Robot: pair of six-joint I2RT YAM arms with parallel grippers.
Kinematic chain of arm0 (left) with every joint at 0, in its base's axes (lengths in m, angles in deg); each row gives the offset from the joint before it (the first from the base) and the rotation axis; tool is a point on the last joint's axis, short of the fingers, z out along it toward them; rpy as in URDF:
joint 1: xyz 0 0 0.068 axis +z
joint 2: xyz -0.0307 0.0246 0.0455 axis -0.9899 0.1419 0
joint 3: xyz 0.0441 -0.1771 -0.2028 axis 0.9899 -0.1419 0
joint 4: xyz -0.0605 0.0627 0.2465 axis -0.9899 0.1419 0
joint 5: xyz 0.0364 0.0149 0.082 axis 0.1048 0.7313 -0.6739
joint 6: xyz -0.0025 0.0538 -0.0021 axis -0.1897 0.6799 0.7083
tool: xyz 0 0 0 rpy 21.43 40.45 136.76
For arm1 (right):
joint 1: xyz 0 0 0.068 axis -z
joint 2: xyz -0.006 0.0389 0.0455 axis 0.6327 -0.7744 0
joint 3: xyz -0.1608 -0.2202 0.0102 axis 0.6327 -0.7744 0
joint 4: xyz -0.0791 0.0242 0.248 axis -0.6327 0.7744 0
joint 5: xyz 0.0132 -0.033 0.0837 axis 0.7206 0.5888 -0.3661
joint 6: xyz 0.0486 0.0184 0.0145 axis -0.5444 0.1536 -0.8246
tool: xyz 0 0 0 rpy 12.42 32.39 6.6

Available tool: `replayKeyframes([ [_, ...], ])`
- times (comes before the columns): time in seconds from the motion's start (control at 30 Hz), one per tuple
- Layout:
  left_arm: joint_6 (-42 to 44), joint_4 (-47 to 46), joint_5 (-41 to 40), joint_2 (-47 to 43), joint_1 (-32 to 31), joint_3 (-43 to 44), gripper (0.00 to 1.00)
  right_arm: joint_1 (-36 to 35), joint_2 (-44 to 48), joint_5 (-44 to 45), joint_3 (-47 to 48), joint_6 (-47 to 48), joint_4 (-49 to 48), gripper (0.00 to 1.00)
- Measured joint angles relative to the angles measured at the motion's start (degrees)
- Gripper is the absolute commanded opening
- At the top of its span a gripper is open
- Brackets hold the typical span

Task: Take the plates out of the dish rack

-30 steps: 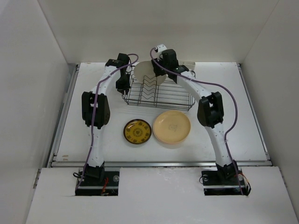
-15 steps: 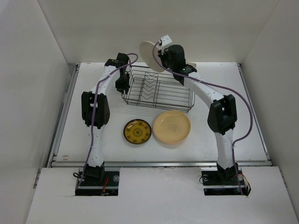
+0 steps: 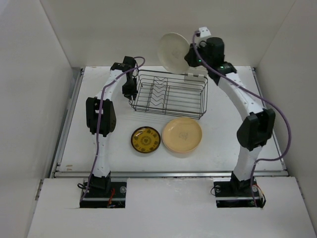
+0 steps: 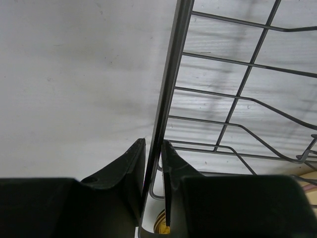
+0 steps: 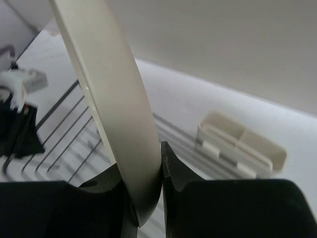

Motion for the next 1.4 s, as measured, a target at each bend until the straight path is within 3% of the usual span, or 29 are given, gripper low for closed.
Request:
replayKeyframes([
  [0.1, -0.8, 0.1, 0.6, 0.0, 0.2, 0.0, 0.0, 7.5, 6.4, -13.5, -6.8, -4.1, 6.7, 0.0],
  [0.23, -1.1, 0.2, 0.9, 0.0, 0.2, 0.0, 0.0, 13.5, 17.1, -21.6, -22.7, -6.6, 12.6, 0.0],
  [0.43, -1.2, 0.5, 0.6, 0.0, 0.1, 0.2, 0.0, 9.5, 30.2, -31.1, -46.2, -10.7, 19.3, 0.0],
  [0.6, -1.2, 0.6, 0.5, 0.0, 0.0, 0.2, 0.0, 8.3, 37.4, -30.4, -56.0, -13.1, 22.8, 0.0],
  [0.7, -1.2, 0.6, 0.4, 0.0, 0.0, 0.2, 0.0, 7.6, 38.2, -27.8, -58.2, -14.6, 22.2, 0.25],
  [0.73, -1.2, 0.6, 0.4, 0.0, 0.0, 0.2, 0.0, 7.6, 38.1, -26.9, -59.0, -15.0, 21.5, 0.53],
  [0.87, -1.1, 0.4, 0.5, -0.2, 0.0, -0.2, 0.0, 7.2, 35.4, -22.3, -60.6, -16.7, 19.7, 0.7],
  [1.07, -1.1, 0.2, 0.3, -0.6, -0.2, -0.7, 0.0, 2.6, 26.3, -10.7, -58.8, -19.3, 21.8, 0.7],
  [1.17, -1.1, 0.2, 0.2, -0.7, -0.3, -0.9, 0.0, 0.5, 26.3, -5.4, -58.2, -20.7, 23.2, 0.6],
  [1.3, -1.1, 0.2, 0.2, -1.0, -0.4, -1.3, 0.0, -0.7, 26.4, 0.4, -57.8, -22.4, 23.3, 0.35],
  [1.4, -1.1, 0.2, 0.2, -1.0, -0.4, -1.3, 0.0, -1.4, 26.4, 3.4, -57.7, -23.9, 23.2, 0.35],
])
